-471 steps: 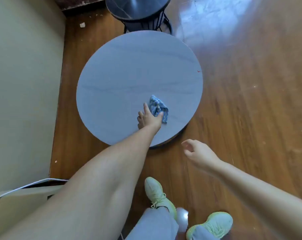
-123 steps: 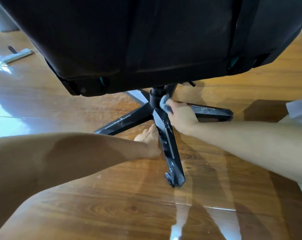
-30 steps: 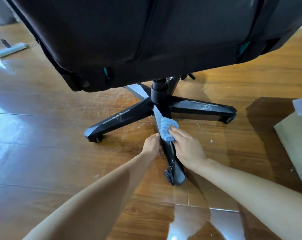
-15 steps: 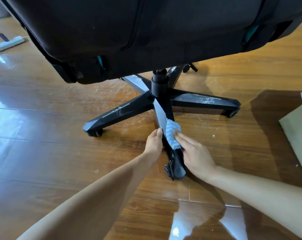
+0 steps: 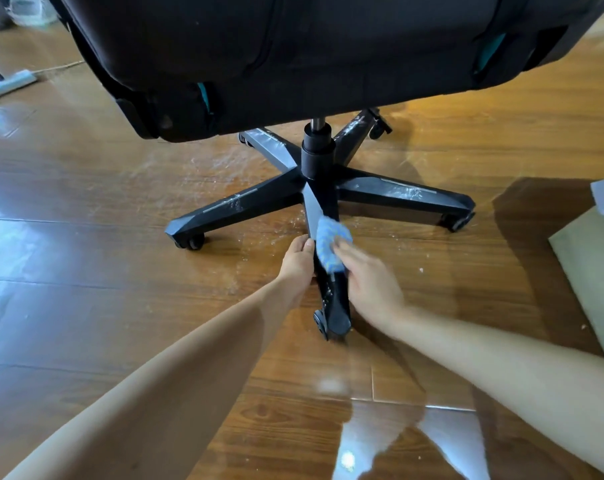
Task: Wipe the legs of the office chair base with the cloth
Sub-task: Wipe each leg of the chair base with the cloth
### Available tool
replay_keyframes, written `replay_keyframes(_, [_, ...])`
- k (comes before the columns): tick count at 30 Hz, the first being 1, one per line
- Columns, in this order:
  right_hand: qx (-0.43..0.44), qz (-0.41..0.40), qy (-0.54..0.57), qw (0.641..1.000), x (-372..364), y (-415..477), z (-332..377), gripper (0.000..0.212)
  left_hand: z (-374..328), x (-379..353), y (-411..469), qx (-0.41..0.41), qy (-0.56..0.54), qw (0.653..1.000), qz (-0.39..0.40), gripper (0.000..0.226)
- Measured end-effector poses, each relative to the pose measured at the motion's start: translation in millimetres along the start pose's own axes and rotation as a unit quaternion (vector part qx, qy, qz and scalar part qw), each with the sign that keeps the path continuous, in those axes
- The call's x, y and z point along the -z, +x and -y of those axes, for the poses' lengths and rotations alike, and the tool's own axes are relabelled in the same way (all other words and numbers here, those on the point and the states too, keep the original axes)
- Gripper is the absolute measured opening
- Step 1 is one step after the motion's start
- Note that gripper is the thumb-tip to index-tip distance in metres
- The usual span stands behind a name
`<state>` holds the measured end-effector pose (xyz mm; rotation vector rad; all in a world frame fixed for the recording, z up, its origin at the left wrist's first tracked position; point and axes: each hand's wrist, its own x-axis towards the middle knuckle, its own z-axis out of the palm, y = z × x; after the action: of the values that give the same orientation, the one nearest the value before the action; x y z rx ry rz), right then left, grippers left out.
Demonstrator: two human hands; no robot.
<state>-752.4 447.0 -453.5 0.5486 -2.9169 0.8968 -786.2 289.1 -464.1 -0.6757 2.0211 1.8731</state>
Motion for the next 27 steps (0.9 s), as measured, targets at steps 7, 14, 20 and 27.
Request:
replay_keyframes(7, [-0.014, -0.005, 0.012, 1.0, -7, 10, 2, 0.058, -2, 10, 4, -0.01, -0.005, 1.0, 0.007, 0.047])
replay_keyframes(14, [-0.094, -0.025, 0.032, 0.995, -3, 84, 2, 0.052, 1, 19, 0, -0.008, -0.013, 1.0, 0.025, 0.051])
replay_keyframes(20, [-0.006, 0.006, 0.002, 1.0, -7, -33, 5, 0.061, -1, 23, -4, -0.013, -0.018, 1.0, 0.015, 0.051])
replay_keyframes(27, [0.015, 0.002, -0.024, 1.0, -10, 15, -3, 0.053, 0, 25, -3, 0.018, -0.04, 0.999, 0.0, 0.042])
